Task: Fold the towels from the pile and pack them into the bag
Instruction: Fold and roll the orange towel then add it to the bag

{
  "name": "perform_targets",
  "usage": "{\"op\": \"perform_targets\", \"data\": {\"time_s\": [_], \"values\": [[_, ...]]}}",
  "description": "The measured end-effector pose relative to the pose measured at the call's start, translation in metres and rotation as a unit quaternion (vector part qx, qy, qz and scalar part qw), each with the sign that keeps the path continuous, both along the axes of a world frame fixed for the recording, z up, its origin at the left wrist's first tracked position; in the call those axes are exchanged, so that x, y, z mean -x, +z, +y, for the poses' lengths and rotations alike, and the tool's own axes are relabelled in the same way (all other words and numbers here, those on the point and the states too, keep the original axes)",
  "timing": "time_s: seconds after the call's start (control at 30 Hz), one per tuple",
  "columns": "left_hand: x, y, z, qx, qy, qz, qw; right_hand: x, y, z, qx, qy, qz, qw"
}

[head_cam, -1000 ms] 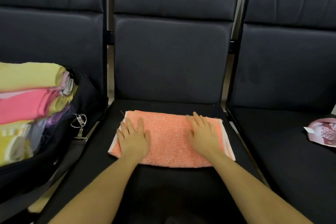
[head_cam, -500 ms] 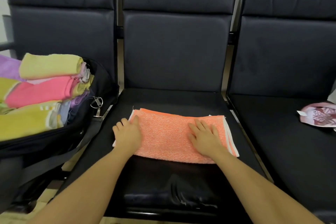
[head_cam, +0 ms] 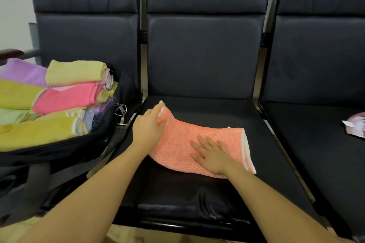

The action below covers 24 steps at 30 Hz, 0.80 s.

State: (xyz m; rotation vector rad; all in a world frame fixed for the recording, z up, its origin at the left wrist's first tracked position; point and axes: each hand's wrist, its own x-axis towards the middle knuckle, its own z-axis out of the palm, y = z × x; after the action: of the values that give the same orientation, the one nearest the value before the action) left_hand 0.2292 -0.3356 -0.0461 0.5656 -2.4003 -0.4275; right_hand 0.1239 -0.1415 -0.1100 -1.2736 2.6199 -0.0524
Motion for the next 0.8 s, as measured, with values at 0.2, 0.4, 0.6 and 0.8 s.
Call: {"op": "perform_targets", "data": {"time_s": [0.2,0.4,0.6,0.8], "values": [[0.011,0.022,0.031,-0.028,-0.037,0.048,0.998,0.002,0.011,-0.005,0.229,-0.031,-0.154,0.961],[0.044,0.027,0.102,-0.112,-0.094,0.052,0.988,0.011,0.026,0.053,0.282,-0.21,-0.025,0.936],[0.062,0.022,0.143,-0.281,-0.236,-0.127,0.921,0.011,0.038,0.082,0.383,-0.276,-0.009,0.882],[0.041,-0.006,0.109,-0.11,-0.214,-0.185,0.953,-0.001,0.035,0.084,0.359,-0.13,0.037,0.923]]}}
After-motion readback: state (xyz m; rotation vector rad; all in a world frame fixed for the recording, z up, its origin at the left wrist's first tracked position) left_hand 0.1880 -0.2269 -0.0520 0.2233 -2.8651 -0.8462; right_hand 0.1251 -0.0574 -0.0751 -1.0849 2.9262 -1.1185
